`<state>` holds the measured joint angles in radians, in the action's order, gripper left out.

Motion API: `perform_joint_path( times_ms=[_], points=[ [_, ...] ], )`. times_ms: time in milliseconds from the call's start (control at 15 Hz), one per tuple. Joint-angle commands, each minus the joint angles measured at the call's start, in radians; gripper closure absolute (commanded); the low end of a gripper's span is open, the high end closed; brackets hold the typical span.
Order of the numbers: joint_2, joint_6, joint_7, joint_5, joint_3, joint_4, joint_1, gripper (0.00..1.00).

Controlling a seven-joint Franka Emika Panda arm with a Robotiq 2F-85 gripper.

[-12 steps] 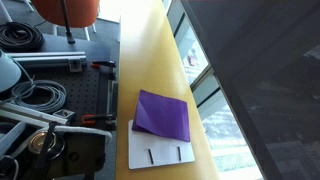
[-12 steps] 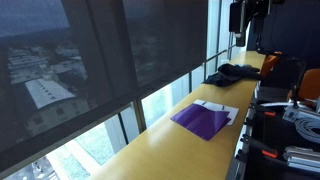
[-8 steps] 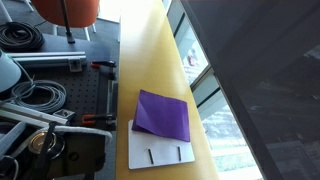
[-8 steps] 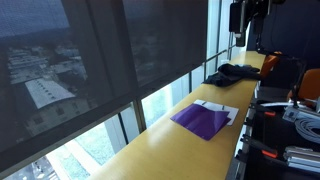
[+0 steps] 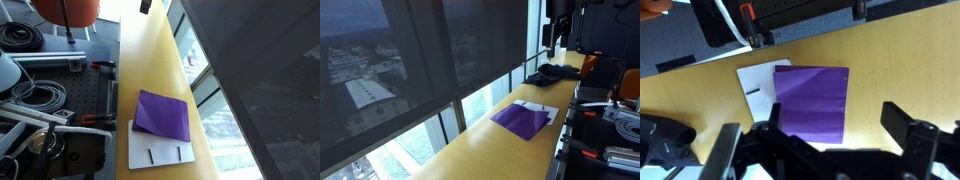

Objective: Open the purple file holder

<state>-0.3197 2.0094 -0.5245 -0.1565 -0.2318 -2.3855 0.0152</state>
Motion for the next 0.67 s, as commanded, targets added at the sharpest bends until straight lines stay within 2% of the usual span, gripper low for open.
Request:
perform_joint_path(
  times_ms=[0, 333, 600],
  points=[
    [0.072, 0.126, 0.100, -0.023, 0.069, -0.017, -0.016, 0.00],
    [0.202, 0.262, 0.250, 0.054, 0.166, -0.022, -0.030, 0.00],
    [0.279, 0.327, 0.431, 0.231, 0.232, -0.027, -0.038, 0.00]
  ],
)
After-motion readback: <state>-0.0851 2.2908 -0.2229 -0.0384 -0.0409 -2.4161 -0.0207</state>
